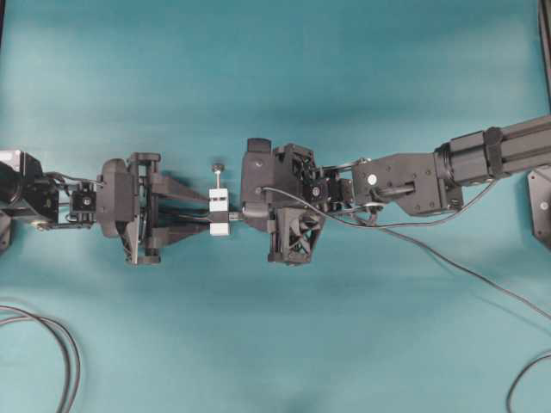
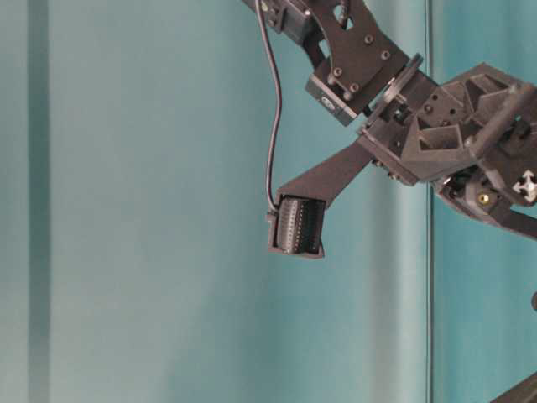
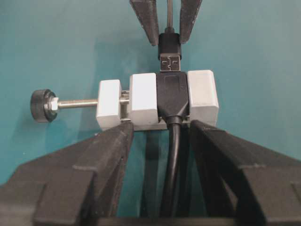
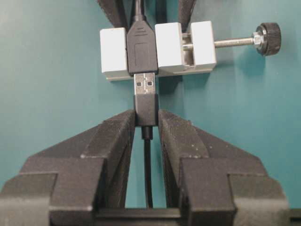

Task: Insert the USB cable into the female connector supported by the left arm.
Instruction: 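Carry the USB plug left and align it with the clamped connector, then push the USB plug leftward into the female connector held by the left gripper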

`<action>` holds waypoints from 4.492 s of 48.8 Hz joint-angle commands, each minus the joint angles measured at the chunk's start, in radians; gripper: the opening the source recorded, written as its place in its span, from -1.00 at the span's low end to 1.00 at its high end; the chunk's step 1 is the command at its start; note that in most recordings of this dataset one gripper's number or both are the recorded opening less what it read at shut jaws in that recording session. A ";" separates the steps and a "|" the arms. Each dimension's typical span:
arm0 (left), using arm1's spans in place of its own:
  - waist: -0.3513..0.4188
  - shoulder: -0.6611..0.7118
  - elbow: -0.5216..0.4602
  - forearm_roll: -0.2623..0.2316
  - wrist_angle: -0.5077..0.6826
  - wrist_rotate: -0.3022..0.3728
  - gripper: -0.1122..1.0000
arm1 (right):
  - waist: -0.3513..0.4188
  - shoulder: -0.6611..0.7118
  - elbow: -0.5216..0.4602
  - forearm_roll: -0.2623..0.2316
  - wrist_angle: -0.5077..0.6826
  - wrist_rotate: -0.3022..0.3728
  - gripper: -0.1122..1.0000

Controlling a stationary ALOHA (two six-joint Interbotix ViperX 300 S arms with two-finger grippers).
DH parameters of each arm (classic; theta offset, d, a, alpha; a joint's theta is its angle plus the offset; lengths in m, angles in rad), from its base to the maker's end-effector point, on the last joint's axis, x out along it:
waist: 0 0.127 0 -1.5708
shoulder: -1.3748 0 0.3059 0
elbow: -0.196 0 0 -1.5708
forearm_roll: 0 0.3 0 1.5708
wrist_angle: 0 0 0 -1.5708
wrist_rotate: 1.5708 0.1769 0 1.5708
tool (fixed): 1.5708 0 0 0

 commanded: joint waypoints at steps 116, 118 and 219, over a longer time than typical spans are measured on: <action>0.015 -0.005 -0.055 0.012 0.054 0.052 0.17 | 0.008 0.015 -0.109 -0.057 0.026 -0.015 -0.43; 0.015 -0.003 -0.060 0.012 0.054 0.052 0.17 | 0.008 0.015 -0.109 -0.057 0.026 -0.015 -0.43; 0.028 0.009 -0.146 -0.012 0.224 0.040 0.25 | -0.005 0.017 -0.101 -0.058 0.098 0.051 -0.43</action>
